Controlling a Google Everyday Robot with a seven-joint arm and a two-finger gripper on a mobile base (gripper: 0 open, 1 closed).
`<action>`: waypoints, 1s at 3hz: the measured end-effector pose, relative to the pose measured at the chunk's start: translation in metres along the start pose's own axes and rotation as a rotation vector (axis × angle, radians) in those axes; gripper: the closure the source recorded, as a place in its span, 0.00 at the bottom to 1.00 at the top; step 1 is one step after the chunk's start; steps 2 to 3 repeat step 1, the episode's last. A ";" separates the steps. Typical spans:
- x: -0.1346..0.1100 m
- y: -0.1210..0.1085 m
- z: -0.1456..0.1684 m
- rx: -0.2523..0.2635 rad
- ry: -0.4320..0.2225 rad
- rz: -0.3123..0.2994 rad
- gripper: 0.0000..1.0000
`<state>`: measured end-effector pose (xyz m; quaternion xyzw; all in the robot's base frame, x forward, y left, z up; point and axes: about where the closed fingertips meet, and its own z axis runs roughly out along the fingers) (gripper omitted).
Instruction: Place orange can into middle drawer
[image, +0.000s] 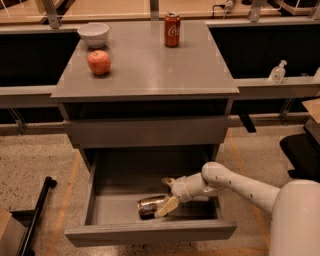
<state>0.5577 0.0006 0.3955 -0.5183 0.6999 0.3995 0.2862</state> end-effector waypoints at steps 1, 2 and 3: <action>0.000 0.000 0.000 0.000 0.000 0.000 0.00; 0.000 0.000 0.000 0.000 0.000 0.000 0.00; 0.000 0.000 0.000 0.000 0.000 0.000 0.00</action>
Offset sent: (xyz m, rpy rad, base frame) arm 0.0000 0.0000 0.0000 0.0000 0.0000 0.0000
